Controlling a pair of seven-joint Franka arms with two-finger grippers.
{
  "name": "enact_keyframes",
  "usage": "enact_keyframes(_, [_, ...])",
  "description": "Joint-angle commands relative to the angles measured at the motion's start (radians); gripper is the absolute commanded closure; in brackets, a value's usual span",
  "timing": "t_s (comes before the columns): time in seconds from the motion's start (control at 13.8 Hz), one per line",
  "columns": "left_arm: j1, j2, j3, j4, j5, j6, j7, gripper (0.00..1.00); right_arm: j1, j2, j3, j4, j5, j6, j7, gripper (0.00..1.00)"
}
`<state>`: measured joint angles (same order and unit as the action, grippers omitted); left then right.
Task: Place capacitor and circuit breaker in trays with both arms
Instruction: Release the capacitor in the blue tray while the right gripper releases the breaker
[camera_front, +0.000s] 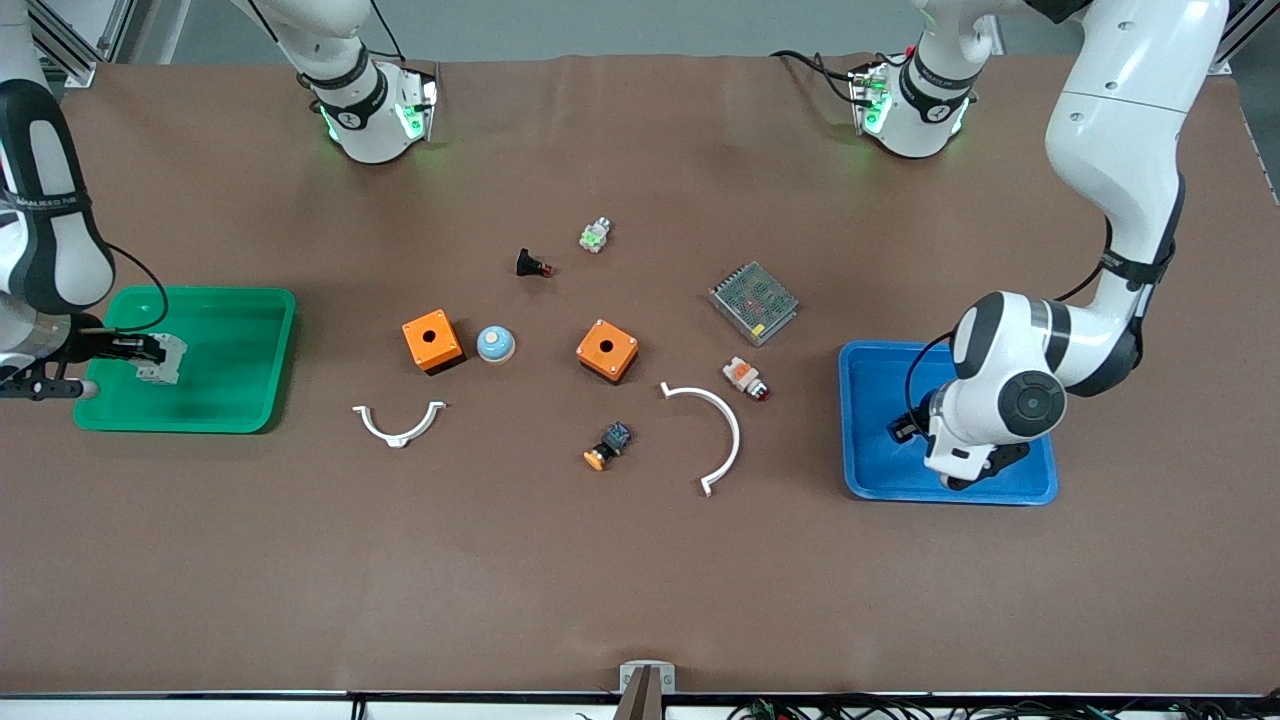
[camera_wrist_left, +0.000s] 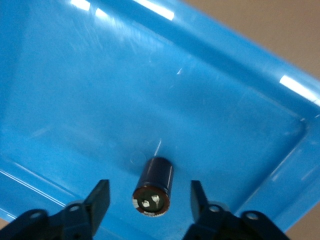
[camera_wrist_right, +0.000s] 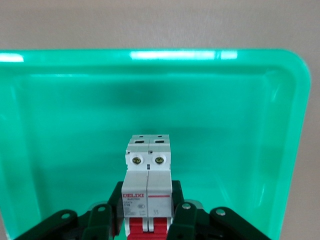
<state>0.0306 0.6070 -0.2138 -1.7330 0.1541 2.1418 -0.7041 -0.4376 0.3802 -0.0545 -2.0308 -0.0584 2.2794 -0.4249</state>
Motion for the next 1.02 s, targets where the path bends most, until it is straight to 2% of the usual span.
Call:
enact_keyframes(0.0, [0.009, -0.129, -0.015, 0.007, 0.021, -0.029, 0.020, 0.00, -0.023, -0.026, 0.021, -0.077, -0.020, 0.075, 0.003, 0.71])
enact_keyframes(0.22, [0.006, -0.231, -0.033, 0.139, 0.019, -0.181, 0.177, 0.00, -0.023, -0.026, 0.021, -0.092, -0.018, 0.075, 0.011, 0.68])
enact_keyframes(0.29, [0.009, -0.252, -0.035, 0.192, 0.019, -0.239, 0.222, 0.00, -0.023, -0.026, 0.021, -0.092, -0.018, 0.075, 0.009, 0.59])
enact_keyframes(0.36, [0.011, -0.268, -0.033, 0.248, 0.019, -0.294, 0.273, 0.00, -0.021, -0.026, 0.021, -0.092, -0.018, 0.074, 0.009, 0.24])
enact_keyframes(0.44, [0.012, -0.294, -0.032, 0.283, 0.019, -0.340, 0.331, 0.00, -0.020, -0.026, 0.021, -0.091, -0.018, 0.068, 0.006, 0.00])
enact_keyframes(0.65, [0.053, -0.389, -0.027, 0.288, 0.004, -0.426, 0.490, 0.00, 0.009, -0.075, 0.031, -0.002, -0.020, -0.162, 0.006, 0.00])
enact_keyframes(0.8, [0.075, -0.462, -0.030, 0.264, -0.023, -0.462, 0.520, 0.00, 0.062, -0.086, 0.030, 0.136, -0.021, -0.372, 0.009, 0.00])
enact_keyframes(0.94, [0.098, -0.542, -0.022, 0.195, -0.074, -0.467, 0.550, 0.00, 0.118, -0.089, 0.032, 0.264, -0.020, -0.519, 0.069, 0.00])
